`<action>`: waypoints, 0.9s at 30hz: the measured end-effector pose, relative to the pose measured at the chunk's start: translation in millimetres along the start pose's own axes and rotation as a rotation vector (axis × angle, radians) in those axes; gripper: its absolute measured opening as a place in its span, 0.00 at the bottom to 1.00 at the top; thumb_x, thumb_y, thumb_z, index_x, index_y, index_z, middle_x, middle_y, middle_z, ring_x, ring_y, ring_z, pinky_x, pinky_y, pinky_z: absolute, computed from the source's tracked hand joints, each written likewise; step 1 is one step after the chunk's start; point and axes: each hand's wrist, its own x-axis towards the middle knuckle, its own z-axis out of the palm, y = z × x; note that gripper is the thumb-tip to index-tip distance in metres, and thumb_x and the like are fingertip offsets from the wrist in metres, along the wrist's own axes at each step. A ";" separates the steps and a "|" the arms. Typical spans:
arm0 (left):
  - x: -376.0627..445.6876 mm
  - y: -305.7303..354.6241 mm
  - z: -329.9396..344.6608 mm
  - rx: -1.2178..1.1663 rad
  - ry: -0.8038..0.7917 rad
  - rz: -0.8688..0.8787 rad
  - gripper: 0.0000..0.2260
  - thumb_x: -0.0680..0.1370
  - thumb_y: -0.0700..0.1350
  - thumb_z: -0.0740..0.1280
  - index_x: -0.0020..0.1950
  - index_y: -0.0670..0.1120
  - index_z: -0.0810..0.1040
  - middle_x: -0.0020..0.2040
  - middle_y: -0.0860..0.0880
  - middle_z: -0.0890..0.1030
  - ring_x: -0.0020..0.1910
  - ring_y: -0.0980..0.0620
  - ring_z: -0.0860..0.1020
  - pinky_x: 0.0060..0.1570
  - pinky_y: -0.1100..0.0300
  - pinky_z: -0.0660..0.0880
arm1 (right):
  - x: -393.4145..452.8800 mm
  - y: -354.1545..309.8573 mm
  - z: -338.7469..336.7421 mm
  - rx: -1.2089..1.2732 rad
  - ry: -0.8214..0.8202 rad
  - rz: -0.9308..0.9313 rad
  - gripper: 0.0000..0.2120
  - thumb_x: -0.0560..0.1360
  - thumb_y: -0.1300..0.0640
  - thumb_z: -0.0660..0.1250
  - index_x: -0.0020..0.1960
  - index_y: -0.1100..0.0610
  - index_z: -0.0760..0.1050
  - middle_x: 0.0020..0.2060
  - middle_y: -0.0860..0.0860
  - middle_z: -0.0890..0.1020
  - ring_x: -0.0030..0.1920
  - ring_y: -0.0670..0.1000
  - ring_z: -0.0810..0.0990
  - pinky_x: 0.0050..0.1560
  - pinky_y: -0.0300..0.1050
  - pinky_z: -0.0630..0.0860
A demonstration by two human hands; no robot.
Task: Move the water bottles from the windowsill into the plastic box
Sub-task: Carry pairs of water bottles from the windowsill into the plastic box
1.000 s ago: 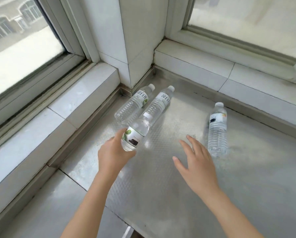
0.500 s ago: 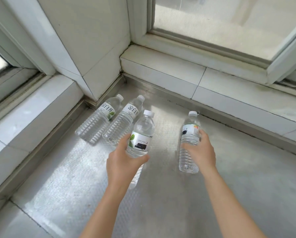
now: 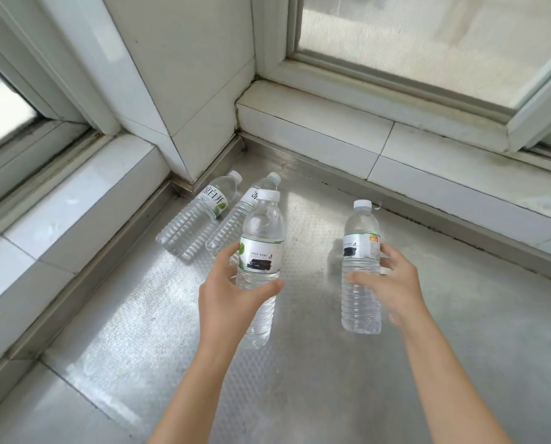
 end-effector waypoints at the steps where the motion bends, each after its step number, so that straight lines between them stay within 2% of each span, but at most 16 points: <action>1: -3.0 2.7 -5.3 -0.019 -0.011 0.010 0.34 0.57 0.55 0.82 0.59 0.70 0.72 0.55 0.49 0.84 0.56 0.51 0.81 0.59 0.47 0.77 | -10.5 -3.8 1.7 0.017 -0.008 -0.029 0.38 0.57 0.68 0.78 0.63 0.47 0.73 0.48 0.48 0.81 0.36 0.40 0.83 0.27 0.33 0.75; 4: -14.1 8.9 -23.7 -0.086 -0.033 0.044 0.37 0.55 0.57 0.81 0.62 0.66 0.73 0.53 0.50 0.84 0.53 0.51 0.83 0.58 0.46 0.78 | -48.2 -20.4 7.2 0.060 -0.022 -0.122 0.39 0.58 0.67 0.79 0.64 0.45 0.72 0.51 0.48 0.81 0.41 0.44 0.84 0.32 0.36 0.77; 6: -23.8 12.2 -38.9 -0.136 -0.038 0.073 0.38 0.54 0.57 0.81 0.63 0.65 0.73 0.52 0.51 0.85 0.53 0.51 0.83 0.58 0.46 0.78 | -74.4 -31.1 11.6 0.071 -0.023 -0.189 0.39 0.57 0.67 0.80 0.60 0.40 0.72 0.51 0.47 0.81 0.41 0.44 0.84 0.34 0.36 0.77; 10: -49.3 16.8 -74.3 -0.210 -0.024 0.143 0.36 0.54 0.55 0.82 0.60 0.67 0.74 0.48 0.53 0.86 0.47 0.54 0.85 0.54 0.46 0.80 | -127.0 -48.2 20.0 0.110 -0.045 -0.310 0.39 0.57 0.67 0.80 0.58 0.36 0.72 0.50 0.46 0.82 0.40 0.43 0.83 0.33 0.35 0.78; 12: -67.3 17.6 -91.8 -0.237 -0.011 0.173 0.35 0.55 0.54 0.83 0.58 0.69 0.74 0.48 0.54 0.86 0.47 0.54 0.85 0.54 0.46 0.80 | -152.5 -53.6 23.7 0.108 -0.065 -0.358 0.39 0.57 0.66 0.80 0.59 0.36 0.72 0.51 0.45 0.82 0.44 0.45 0.83 0.37 0.38 0.78; 14: -89.1 17.4 -108.7 -0.268 0.021 0.196 0.35 0.55 0.54 0.83 0.57 0.71 0.73 0.48 0.55 0.86 0.49 0.56 0.84 0.56 0.48 0.79 | -178.0 -59.8 27.8 0.100 -0.096 -0.405 0.39 0.56 0.63 0.81 0.57 0.33 0.72 0.52 0.44 0.82 0.47 0.46 0.83 0.41 0.42 0.78; 17: -124.8 12.4 -128.1 -0.301 0.057 0.233 0.35 0.55 0.53 0.83 0.58 0.70 0.74 0.48 0.57 0.86 0.50 0.57 0.84 0.56 0.49 0.79 | -212.4 -64.8 32.9 0.077 -0.149 -0.491 0.39 0.53 0.56 0.81 0.56 0.30 0.72 0.51 0.42 0.82 0.46 0.44 0.83 0.41 0.42 0.78; 21: -176.4 0.9 -147.0 -0.328 0.163 0.269 0.36 0.54 0.54 0.82 0.58 0.70 0.74 0.47 0.62 0.85 0.49 0.61 0.84 0.53 0.55 0.79 | -250.5 -65.9 35.4 0.074 -0.251 -0.579 0.40 0.50 0.52 0.81 0.56 0.28 0.71 0.49 0.39 0.82 0.45 0.43 0.83 0.39 0.43 0.79; 24: -216.4 -11.4 -160.1 -0.346 0.279 0.281 0.35 0.54 0.53 0.83 0.57 0.70 0.74 0.46 0.62 0.86 0.47 0.61 0.84 0.49 0.58 0.79 | -277.6 -63.7 34.3 0.058 -0.344 -0.634 0.42 0.48 0.48 0.81 0.57 0.28 0.71 0.50 0.39 0.82 0.46 0.43 0.83 0.40 0.43 0.79; 27: -258.2 -25.9 -172.2 -0.343 0.401 0.287 0.36 0.55 0.52 0.84 0.57 0.70 0.74 0.46 0.61 0.85 0.46 0.62 0.84 0.46 0.65 0.77 | -305.5 -54.8 33.6 0.032 -0.451 -0.704 0.45 0.48 0.46 0.81 0.63 0.32 0.70 0.52 0.42 0.82 0.47 0.45 0.83 0.43 0.46 0.80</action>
